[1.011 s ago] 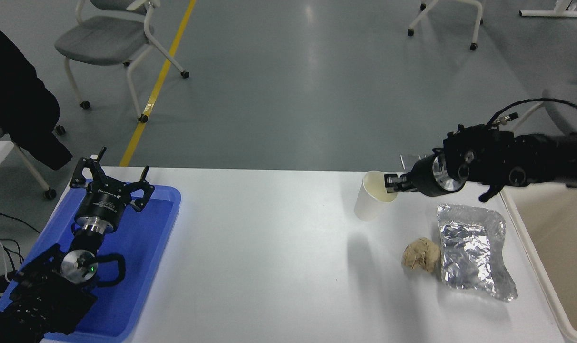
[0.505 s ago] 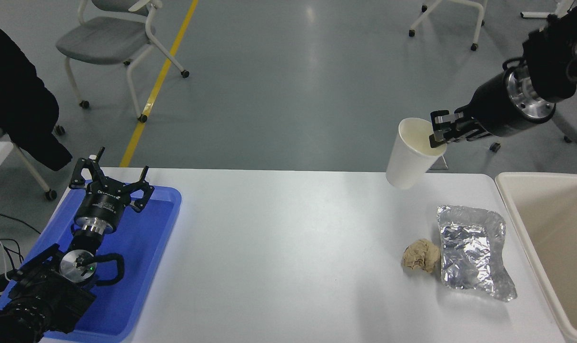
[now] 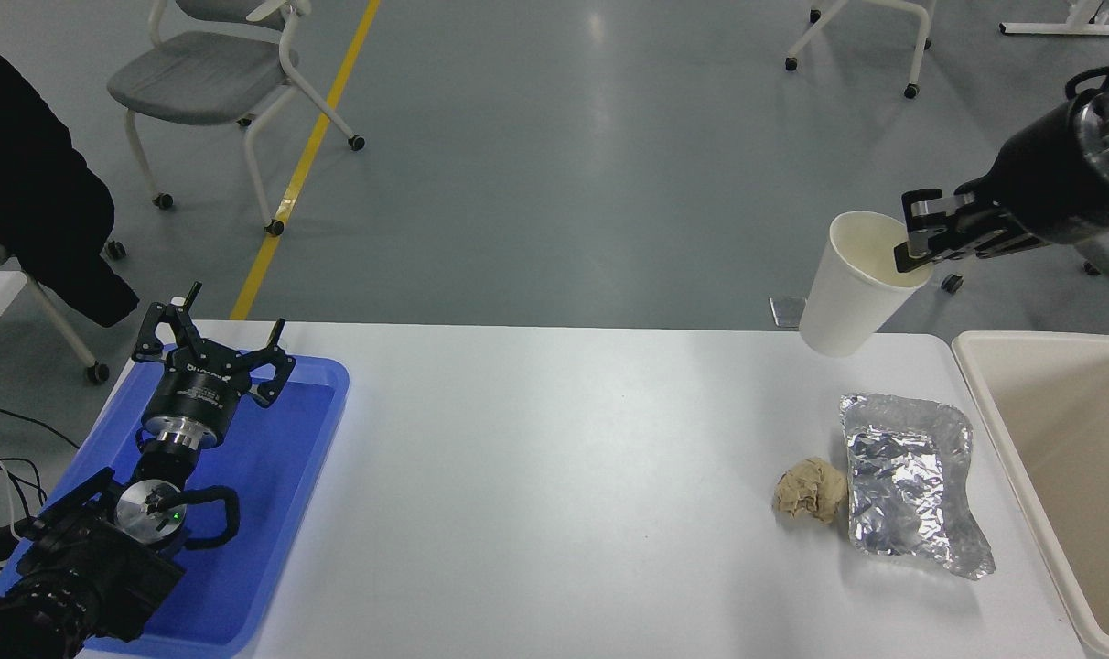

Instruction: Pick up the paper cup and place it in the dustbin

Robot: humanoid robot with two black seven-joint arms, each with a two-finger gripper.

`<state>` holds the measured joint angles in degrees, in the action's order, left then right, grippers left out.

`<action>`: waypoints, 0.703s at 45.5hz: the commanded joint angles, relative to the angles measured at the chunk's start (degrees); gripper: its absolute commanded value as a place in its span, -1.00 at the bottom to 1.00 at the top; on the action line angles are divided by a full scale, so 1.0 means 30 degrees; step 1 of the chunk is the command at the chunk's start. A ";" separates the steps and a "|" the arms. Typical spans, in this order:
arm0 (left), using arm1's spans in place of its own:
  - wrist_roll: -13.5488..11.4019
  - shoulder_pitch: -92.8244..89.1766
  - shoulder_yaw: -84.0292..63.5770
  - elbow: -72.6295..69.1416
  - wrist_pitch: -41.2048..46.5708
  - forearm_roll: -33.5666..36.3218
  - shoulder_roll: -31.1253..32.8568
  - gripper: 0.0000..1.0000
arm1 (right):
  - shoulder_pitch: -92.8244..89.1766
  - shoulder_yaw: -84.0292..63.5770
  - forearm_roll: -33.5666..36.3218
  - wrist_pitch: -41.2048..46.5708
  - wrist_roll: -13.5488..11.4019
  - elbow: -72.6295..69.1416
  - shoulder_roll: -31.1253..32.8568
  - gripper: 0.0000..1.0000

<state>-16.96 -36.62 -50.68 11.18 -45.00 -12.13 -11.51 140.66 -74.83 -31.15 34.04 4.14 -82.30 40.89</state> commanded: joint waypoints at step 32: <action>-0.0029 0.0021 0.0018 -0.0007 0.0001 0.0001 0.0027 1.00 | -2.7366 1.4861 -0.5410 -0.6951 0.1609 1.8697 0.3921 -1.00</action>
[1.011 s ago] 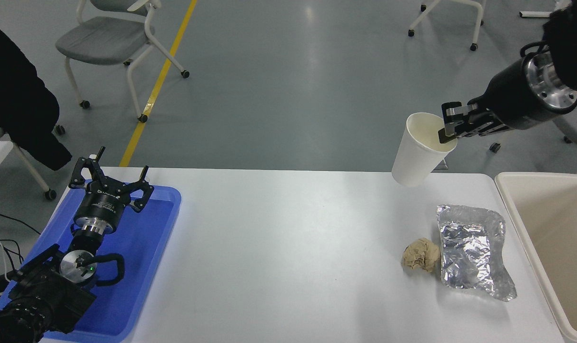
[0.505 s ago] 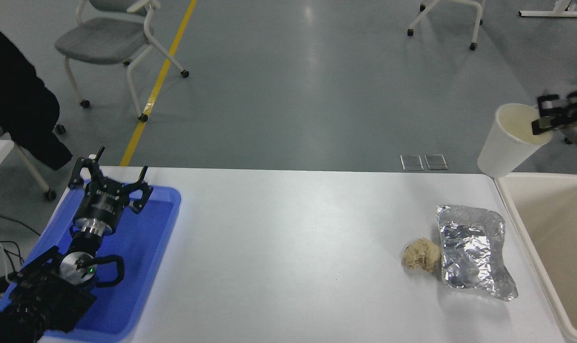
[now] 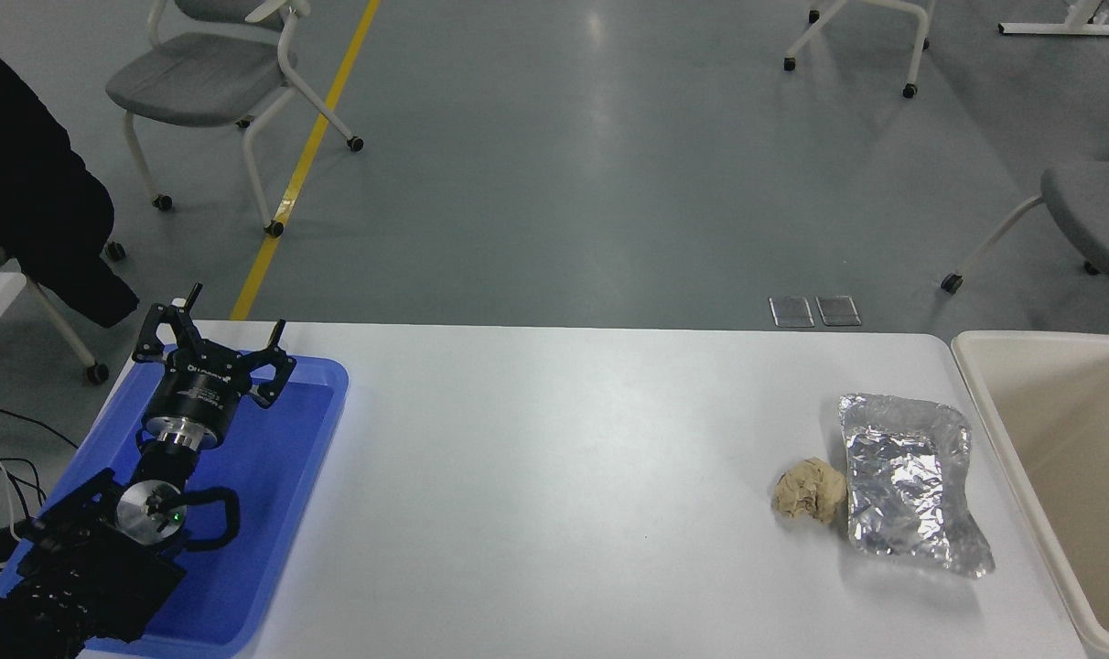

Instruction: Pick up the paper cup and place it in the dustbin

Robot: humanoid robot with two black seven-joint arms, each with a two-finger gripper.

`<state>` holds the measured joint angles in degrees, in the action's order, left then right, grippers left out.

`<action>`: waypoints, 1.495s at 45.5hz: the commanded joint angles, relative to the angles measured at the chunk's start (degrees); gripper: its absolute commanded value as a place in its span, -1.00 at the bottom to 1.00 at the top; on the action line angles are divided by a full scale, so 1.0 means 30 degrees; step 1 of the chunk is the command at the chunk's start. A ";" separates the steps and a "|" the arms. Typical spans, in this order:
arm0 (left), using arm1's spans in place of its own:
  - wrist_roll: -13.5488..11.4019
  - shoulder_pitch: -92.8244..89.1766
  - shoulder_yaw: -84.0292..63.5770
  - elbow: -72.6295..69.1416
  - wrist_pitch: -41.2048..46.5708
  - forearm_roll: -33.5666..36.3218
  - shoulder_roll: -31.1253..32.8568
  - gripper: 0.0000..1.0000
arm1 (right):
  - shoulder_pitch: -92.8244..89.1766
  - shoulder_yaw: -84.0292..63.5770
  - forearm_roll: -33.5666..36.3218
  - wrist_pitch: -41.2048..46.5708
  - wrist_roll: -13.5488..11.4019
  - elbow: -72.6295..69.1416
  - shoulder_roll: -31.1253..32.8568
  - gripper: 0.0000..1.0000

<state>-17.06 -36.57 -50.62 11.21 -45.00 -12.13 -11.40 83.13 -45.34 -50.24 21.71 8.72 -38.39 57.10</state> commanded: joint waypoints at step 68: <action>0.0002 0.0003 -0.0001 -0.0018 0.0002 0.0000 -0.0009 1.00 | -1.3327 0.8113 0.5467 -0.4189 -0.0094 0.9077 -0.5878 -1.00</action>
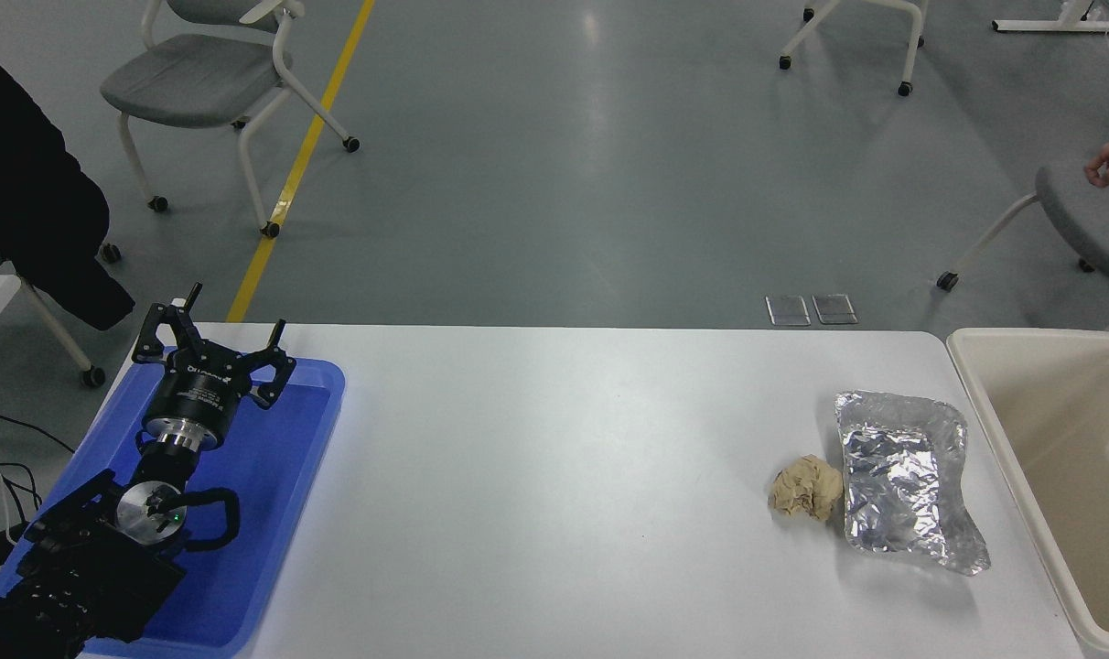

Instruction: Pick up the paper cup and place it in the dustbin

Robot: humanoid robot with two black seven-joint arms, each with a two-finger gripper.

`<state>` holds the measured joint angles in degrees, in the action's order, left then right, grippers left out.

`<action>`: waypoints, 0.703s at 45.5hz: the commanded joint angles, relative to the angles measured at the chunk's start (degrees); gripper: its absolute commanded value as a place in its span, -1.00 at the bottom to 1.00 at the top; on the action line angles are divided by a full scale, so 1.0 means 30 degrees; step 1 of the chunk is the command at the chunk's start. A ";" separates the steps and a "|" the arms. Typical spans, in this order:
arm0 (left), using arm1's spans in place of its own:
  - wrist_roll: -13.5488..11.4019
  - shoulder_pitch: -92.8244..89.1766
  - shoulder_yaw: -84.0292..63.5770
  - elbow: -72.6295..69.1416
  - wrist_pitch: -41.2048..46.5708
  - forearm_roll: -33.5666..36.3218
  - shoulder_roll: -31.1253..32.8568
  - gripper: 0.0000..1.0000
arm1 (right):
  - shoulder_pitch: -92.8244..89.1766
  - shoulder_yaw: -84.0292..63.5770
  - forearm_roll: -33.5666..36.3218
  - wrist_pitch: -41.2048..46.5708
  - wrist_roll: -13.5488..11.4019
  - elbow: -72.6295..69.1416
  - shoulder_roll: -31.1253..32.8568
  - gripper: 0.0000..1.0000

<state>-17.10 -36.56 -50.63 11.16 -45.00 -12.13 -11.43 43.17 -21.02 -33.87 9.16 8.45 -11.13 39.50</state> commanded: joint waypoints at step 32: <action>-0.0012 -0.0001 0.0000 0.0001 0.0000 0.0000 0.0001 1.00 | 0.0287 0.0064 0.0011 -0.0211 0.0056 -0.0099 -0.0247 1.00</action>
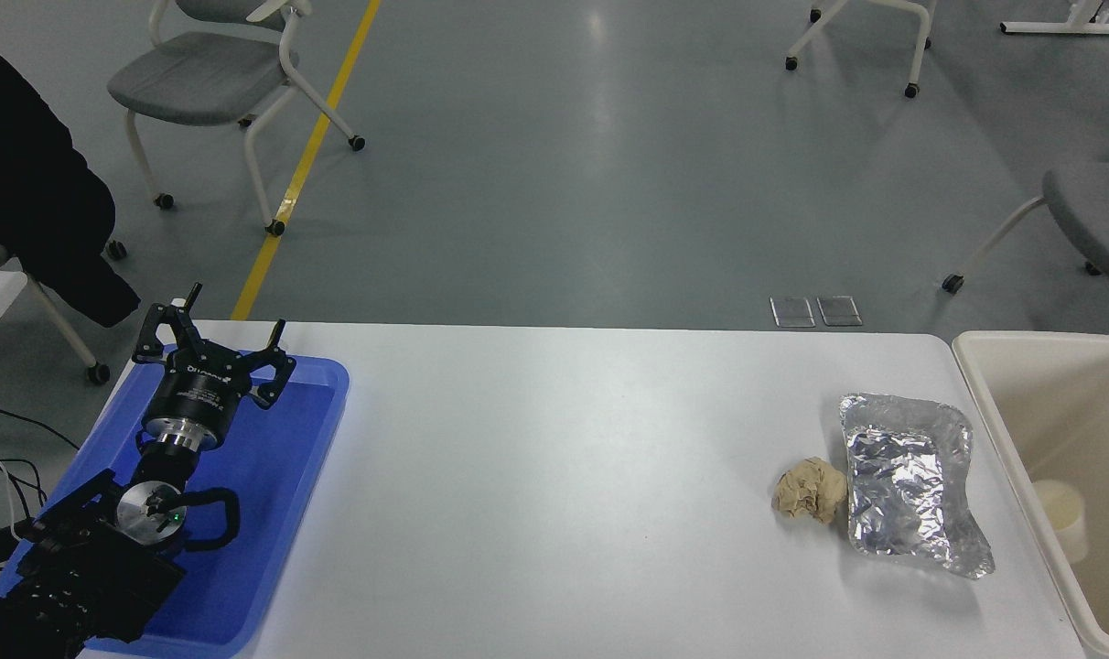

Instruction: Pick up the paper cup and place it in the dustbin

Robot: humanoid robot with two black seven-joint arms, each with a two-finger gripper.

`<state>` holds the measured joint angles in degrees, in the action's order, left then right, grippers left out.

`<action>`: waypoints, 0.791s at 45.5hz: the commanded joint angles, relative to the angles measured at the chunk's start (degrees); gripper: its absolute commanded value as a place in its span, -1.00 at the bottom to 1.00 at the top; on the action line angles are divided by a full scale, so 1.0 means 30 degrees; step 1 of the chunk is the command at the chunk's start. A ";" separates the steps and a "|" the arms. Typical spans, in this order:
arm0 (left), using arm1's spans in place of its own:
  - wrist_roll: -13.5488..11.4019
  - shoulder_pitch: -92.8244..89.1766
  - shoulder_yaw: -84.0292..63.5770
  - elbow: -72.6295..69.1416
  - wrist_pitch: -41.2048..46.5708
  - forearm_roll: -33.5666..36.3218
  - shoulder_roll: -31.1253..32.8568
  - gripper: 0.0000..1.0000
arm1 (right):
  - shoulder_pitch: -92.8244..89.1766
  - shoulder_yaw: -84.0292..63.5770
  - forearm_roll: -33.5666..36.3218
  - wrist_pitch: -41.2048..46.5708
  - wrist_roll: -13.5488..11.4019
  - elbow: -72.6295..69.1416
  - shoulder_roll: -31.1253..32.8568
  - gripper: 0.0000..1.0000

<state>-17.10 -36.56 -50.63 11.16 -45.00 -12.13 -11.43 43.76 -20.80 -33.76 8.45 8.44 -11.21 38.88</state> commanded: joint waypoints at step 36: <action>0.0046 -0.0030 0.0000 0.0001 0.0000 0.0000 0.0029 1.00 | 2.0886 -1.2545 -0.3718 0.4944 -0.0060 -2.0076 0.3798 1.00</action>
<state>-16.99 -36.66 -50.63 11.20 -45.00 -12.13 -11.35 85.38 -44.72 -43.64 18.21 8.30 -53.73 50.41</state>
